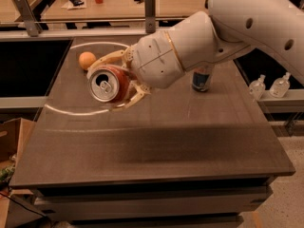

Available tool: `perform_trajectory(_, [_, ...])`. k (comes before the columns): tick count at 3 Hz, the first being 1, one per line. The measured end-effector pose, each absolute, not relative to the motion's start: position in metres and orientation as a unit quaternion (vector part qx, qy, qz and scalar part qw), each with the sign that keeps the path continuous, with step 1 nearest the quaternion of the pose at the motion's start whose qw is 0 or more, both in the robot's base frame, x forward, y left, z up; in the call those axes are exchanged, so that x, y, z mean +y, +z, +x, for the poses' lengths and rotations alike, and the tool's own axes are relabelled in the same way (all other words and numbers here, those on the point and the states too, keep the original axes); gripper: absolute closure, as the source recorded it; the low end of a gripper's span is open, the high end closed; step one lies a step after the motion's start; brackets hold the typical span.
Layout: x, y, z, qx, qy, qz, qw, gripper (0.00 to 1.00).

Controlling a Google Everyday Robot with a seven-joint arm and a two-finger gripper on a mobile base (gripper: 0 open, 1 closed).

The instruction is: Knock coke can over

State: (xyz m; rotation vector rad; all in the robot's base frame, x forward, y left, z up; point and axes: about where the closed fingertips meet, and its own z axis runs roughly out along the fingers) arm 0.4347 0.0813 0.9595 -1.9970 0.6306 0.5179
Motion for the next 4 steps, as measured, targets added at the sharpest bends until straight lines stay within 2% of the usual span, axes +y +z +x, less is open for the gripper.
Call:
perform_trajectory(1, [0.082,0.96,0.434,0.257,0.213,-0.815,0.473,1.0])
perform_trajectory(2, [0.082,0.951,0.434,0.28,0.21,-0.826,0.442,1.0])
perform_trajectory(4, [0.073,0.927,0.436,0.301,0.168,-0.892,0.291,1.0])
